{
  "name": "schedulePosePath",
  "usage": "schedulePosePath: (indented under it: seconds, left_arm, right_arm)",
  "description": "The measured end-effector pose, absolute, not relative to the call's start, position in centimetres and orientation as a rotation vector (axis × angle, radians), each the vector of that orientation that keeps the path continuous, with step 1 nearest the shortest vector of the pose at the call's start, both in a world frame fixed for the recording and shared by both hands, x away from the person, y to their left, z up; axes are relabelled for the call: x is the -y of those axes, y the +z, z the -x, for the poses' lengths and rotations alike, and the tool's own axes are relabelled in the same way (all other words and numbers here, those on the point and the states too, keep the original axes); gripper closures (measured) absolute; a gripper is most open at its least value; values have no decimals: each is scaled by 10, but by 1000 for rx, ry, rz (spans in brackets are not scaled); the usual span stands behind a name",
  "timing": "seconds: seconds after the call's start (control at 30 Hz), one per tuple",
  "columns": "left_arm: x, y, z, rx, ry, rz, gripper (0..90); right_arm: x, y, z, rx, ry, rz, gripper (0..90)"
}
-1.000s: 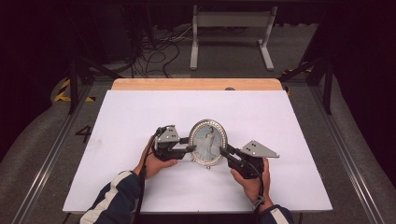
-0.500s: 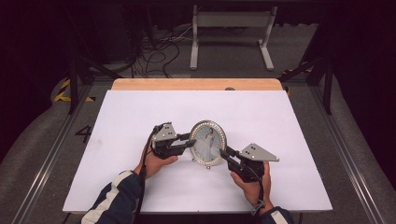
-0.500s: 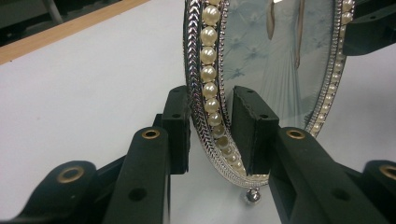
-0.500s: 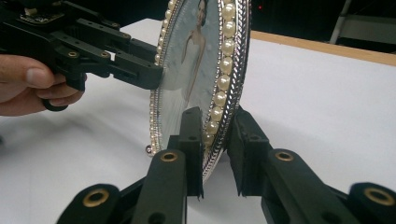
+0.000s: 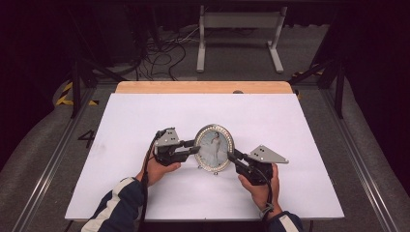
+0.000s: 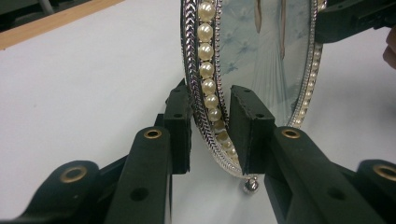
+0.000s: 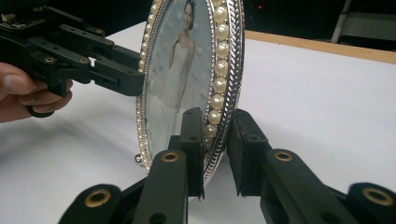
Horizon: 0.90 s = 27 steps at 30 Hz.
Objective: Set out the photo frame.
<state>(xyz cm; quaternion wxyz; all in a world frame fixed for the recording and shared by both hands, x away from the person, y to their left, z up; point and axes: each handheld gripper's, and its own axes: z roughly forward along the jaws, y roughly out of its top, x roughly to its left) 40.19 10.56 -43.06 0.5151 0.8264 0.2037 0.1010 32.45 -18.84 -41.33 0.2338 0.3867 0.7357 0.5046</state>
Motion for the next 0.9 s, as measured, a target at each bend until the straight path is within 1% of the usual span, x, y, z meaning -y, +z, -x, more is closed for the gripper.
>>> schedulePosePath:
  seconds: [0.37,0.47,0.57,0.63,0.67,0.7,0.77,0.87,0.9]
  left_arm:
    - [-107,-431,-395,-502,289,-1990,700]
    - [-106,-430,-394,-503,302,-1986,643]
    - [-107,-429,-394,-503,310,-1968,632]
    - [-108,-427,-395,-501,316,-1965,621]
    - [-110,-426,-394,-501,317,-1951,621]
    - [-111,-425,-393,-498,320,-1941,623]
    - [-110,-425,-393,-492,321,-1952,633]
    - [-107,-425,-393,-493,332,-1966,666]
    - [-107,-425,-393,-493,332,-1966,691]
  right_arm:
    - [186,-412,-329,-2027,1384,-1053,757]
    - [190,-411,-327,-2000,1388,-1056,679]
    - [193,-408,-325,-1978,1401,-1050,697]
    - [194,-406,-324,-1972,1405,-1045,736]
    - [194,-406,-324,-1972,1405,-1045,736]
    - [194,-405,-324,-1975,1400,-1032,782]
    - [193,-406,-324,-1982,1399,-1028,804]
    - [192,-406,-324,-1986,1389,-1025,809]
    - [192,-406,-324,-1988,1384,-1024,809]
